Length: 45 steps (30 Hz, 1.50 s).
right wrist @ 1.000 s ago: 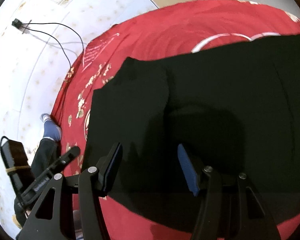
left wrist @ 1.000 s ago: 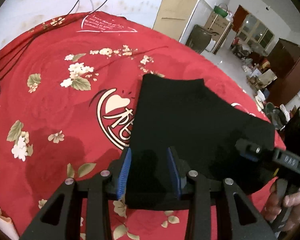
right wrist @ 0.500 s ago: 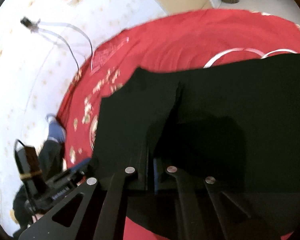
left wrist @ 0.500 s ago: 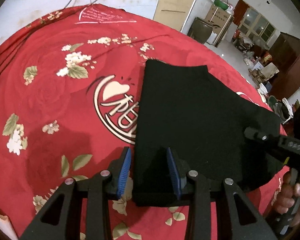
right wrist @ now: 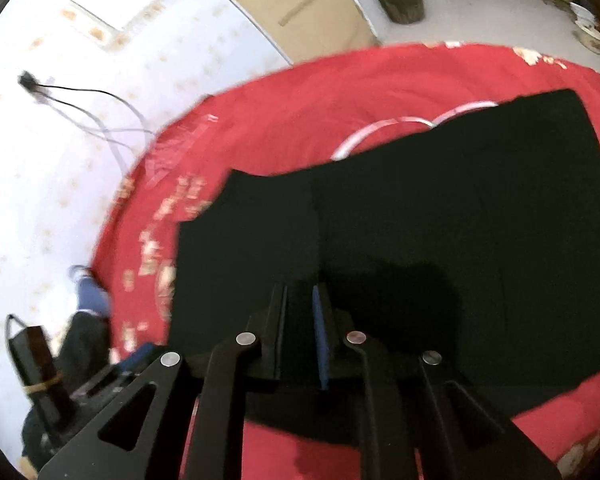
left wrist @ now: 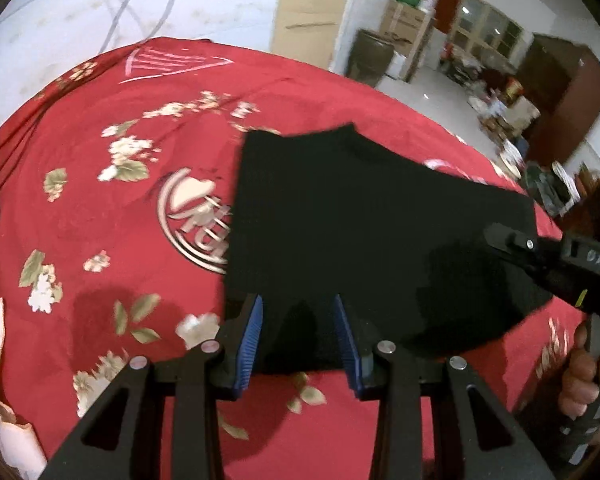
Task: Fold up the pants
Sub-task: 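Lay the folded pants down and open both grippers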
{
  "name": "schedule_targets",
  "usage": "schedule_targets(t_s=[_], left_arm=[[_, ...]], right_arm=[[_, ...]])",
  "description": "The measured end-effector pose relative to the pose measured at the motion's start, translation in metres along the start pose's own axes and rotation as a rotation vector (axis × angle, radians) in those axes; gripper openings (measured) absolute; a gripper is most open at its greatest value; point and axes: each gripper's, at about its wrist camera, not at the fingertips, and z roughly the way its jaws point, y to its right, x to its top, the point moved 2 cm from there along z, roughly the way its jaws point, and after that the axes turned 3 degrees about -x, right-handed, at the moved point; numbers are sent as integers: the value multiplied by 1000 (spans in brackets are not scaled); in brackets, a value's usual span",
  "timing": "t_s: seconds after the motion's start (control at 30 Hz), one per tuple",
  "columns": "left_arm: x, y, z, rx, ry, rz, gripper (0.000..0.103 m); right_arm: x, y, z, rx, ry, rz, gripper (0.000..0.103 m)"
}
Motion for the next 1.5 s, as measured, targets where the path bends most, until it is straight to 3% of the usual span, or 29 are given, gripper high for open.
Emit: schedule_targets(t_s=[0.1, 0.17, 0.3, 0.37, 0.43, 0.5, 0.83, 1.23, 1.5], left_arm=[[-13, 9, 19, 46, -94, 50, 40], [-16, 12, 20, 70, -78, 73, 40], [-15, 11, 7, 52, -65, 44, 40], [-14, 12, -1, 63, -41, 46, 40], [-12, 13, -9, 74, -21, 51, 40], [-11, 15, -18, 78, -2, 52, 40], [-7, 22, -34, 80, 52, 74, 40], [-5, 35, -48, 64, 96, 106, 40], [-3, 43, -51, 58, 113, 123, 40]], right_arm=[[-16, -11, 19, 62, -123, -7, 25], [-28, -3, 43, -19, -255, 14, 24], [-21, -3, 29, -41, -162, 8, 24], [-20, -5, 14, -6, -104, 0, 25], [-19, -10, 0, 3, -46, -8, 33], [-21, -13, -10, 3, -8, -21, 36], [-36, -32, -29, 1, 89, -83, 36], [-54, -40, -51, -89, 66, -157, 42], [-55, -29, -51, -118, 30, -103, 42]])
